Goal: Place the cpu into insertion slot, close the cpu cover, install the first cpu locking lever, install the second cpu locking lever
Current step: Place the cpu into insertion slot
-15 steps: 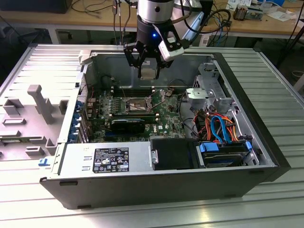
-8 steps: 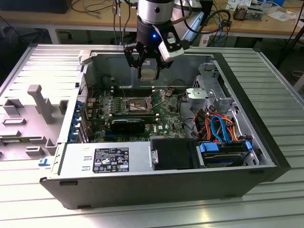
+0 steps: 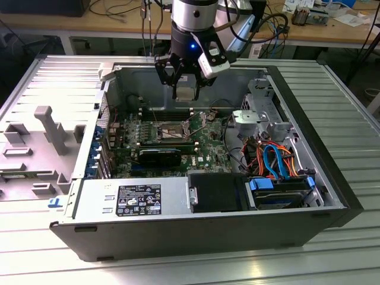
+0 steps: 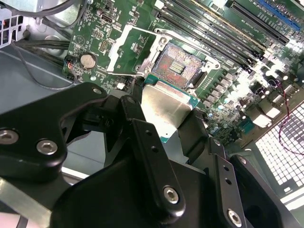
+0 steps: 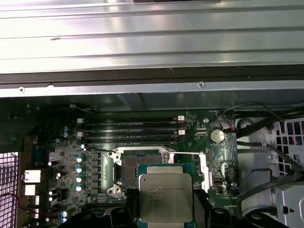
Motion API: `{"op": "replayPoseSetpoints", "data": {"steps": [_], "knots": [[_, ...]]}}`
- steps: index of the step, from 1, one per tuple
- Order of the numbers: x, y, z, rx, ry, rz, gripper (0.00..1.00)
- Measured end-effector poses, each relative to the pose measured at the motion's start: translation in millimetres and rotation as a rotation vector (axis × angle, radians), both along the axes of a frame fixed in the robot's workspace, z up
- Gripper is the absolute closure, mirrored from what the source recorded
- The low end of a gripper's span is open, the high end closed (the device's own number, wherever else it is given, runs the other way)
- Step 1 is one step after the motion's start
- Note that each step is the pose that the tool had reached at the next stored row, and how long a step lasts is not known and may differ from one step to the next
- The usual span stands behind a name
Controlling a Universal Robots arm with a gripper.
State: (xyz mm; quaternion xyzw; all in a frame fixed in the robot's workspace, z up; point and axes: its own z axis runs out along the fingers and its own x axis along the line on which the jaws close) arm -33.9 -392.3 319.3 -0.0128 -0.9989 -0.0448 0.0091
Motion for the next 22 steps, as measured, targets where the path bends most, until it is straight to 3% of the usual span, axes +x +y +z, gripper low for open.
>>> {"op": "replayPoseSetpoints", "data": {"steps": [22], "knots": [[0.0, -1.9, -4.8, 0.0000, 0.0001, 0.000, 0.45]]}}
